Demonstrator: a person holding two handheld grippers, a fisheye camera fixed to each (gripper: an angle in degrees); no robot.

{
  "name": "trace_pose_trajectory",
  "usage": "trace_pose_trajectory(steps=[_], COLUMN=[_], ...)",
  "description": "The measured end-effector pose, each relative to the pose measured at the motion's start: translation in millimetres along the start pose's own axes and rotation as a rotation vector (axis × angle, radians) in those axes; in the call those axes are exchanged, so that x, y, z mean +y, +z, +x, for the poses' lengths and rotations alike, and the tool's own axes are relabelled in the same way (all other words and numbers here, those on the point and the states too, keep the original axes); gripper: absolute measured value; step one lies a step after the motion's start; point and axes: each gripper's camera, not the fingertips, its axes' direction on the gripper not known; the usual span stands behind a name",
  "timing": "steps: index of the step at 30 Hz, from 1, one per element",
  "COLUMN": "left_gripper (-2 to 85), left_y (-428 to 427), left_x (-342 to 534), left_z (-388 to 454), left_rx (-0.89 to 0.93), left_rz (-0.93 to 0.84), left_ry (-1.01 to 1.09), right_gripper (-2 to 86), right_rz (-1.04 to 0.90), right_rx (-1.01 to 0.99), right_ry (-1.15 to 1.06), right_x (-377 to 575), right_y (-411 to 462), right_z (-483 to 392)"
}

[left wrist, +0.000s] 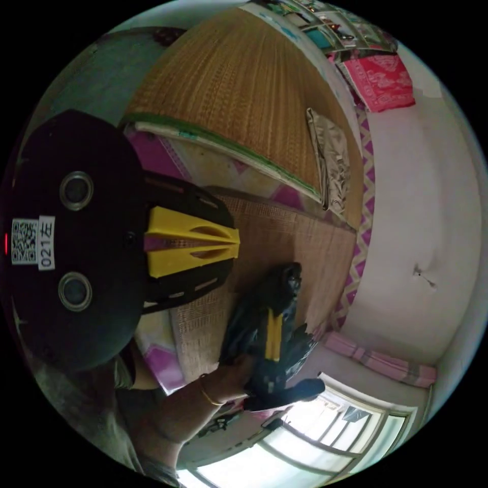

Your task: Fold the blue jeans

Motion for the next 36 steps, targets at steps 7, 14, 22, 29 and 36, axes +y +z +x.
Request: trace_pose_trajectory(steps=[7, 14, 22, 29, 36], left_gripper=[-1.0, -0.9, -0.9, -1.0, -1.0], left_y=[-15, -16, -14, -7, -3], left_x=[19, 32, 35, 37, 33], left_z=[-20, -28, -33, -23, -5], left_rx=[0.035, 0.069, 0.06, 0.065, 0.064], left_rz=[0.021, -0.003, -0.012, -0.024, 0.001], left_ry=[0.005, -0.02, -0.037, -0.049, -0.019], right_gripper=[5.6, 7.8, 9.8, 6.4, 5.2], right_rz=[0.121, 0.118, 0.155, 0.114, 0.456], right_rx=[-0.041, -0.146, -0.089, -0.033, -0.189], right_ry=[0.024, 0.102, 0.06, 0.111, 0.477], right_x=[-35, -23, -39, -64, 45], right_y=[-68, -94, -164, -160, -355], right_z=[-31, -31, -15, 36, 292])
